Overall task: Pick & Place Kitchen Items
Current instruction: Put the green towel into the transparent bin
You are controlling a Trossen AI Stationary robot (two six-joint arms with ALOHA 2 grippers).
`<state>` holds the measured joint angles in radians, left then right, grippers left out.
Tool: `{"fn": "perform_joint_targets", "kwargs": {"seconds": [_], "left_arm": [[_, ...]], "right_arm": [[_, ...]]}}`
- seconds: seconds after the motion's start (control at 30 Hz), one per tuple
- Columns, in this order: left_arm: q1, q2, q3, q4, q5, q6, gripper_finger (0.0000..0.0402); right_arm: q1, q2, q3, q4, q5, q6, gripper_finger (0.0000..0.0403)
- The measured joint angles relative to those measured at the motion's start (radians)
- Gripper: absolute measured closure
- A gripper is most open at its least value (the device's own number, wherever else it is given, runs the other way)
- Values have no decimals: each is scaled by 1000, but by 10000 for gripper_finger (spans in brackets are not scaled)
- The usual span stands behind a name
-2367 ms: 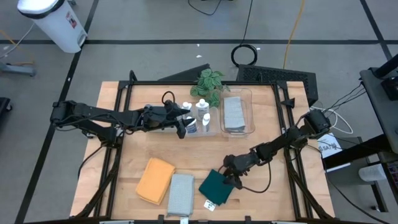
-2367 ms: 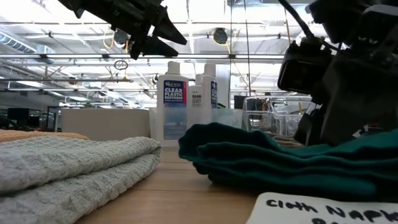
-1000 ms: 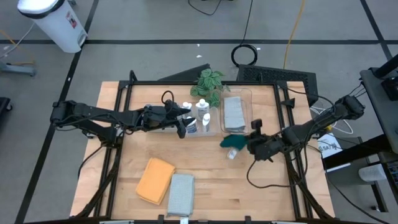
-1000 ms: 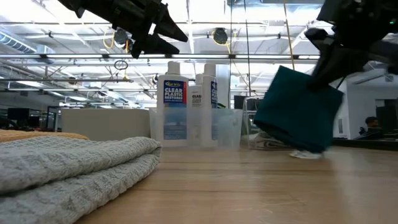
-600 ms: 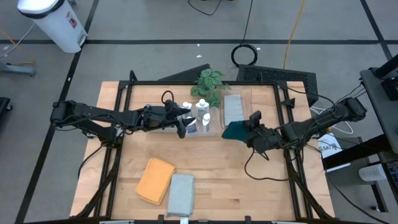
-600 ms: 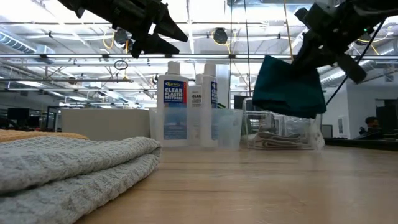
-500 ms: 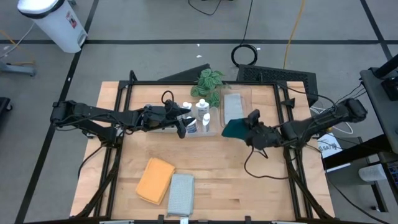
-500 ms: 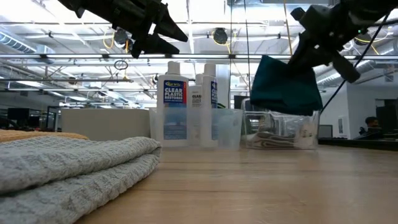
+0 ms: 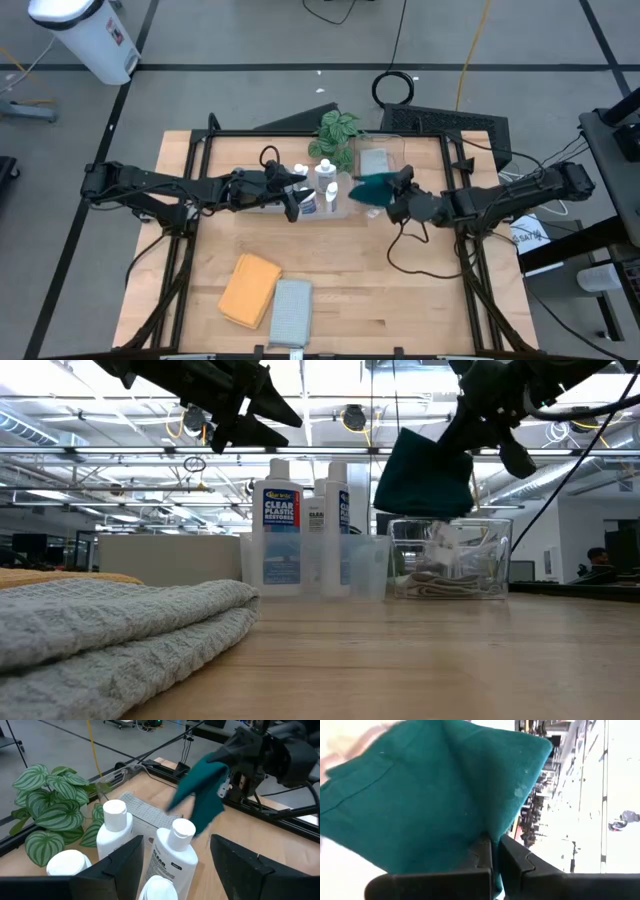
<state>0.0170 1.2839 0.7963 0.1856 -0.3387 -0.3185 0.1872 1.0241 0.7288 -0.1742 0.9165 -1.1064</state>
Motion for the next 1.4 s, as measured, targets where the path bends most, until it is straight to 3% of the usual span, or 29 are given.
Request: {"fn": "perform_joint_targets", "kwargs": {"seconds": [0.37, 0.6, 0.87, 1.07, 1.4], "left_arm": [[0, 0, 0, 0, 0, 0, 167], [0, 0, 0, 0, 0, 0, 167], [0, 0, 0, 0, 0, 0, 167], [0, 0, 0, 0, 0, 0, 167], [0, 1, 0, 0, 0, 0, 167]], "right_arm": [[-161, -40, -1, -2, -5, -39, 403], [-206, -41, -17, -129, -171, 84, 403], [-157, -40, -17, -284, -219, 224, 403], [-117, -40, -17, -342, -365, 365, 403], [16, -40, -17, -385, -451, 553, 403]]}}
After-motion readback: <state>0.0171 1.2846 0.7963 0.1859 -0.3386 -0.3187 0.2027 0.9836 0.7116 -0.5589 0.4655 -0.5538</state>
